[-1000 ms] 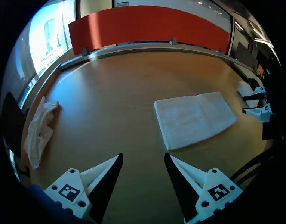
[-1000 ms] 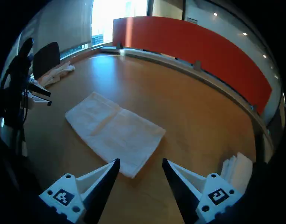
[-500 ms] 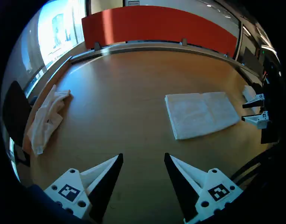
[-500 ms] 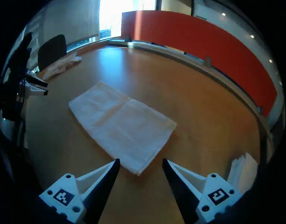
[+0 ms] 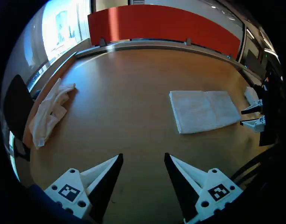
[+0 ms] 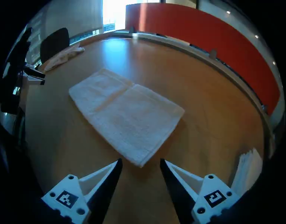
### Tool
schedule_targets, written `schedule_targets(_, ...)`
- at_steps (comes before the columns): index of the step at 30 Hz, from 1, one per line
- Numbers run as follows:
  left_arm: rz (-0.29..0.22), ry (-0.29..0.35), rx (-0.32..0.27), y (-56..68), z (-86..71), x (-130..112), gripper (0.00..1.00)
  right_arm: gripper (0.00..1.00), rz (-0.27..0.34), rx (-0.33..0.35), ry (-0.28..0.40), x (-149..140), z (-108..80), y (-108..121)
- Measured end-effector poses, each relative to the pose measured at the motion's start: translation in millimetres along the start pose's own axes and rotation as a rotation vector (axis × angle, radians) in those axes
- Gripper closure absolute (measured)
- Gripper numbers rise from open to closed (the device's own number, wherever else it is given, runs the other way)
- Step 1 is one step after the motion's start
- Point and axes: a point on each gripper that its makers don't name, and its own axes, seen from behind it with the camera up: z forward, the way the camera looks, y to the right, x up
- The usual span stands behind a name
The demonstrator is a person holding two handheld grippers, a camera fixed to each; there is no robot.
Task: Fold towel
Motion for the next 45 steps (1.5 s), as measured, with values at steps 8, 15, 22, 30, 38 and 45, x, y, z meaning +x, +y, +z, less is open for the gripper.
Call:
schedule_targets(8, -0.006, 0.0, -0.003, 0.3, 0.1, -2.2, 0.19, 0.53, -0.006, 0.021, -0.015, -3.6, 2.3, -1.4)
schedule_targets(15, -0.009, 0.0, -0.003, 0.1, 0.1, -2.7, 0.19, 0.67, 0.001, 0.032, -0.022, -4.2, 3.7, -0.7)
schedule_targets(22, -0.009, -0.002, -0.004, -0.4, -0.1, -4.1, 0.19, 0.69, -0.014, 0.041, -0.033, -7.3, 3.9, -2.8)
schedule_targets(30, -0.009, -0.006, -0.003, -1.7, 0.1, -5.7, 0.19, 0.92, -0.023, 0.033, -0.031, -7.9, 5.0, -2.6)
schedule_targets(38, -0.009, -0.009, -0.001, -2.8, 0.6, -6.7, 0.19, 0.95, -0.018, 0.028, -0.012, -0.9, 1.2, -2.7)
schedule_targets(45, -0.008, -0.007, 0.0, -3.5, 1.6, -4.3, 0.19, 0.95, -0.037, -0.002, 0.03, 19.3, -13.4, 3.9)
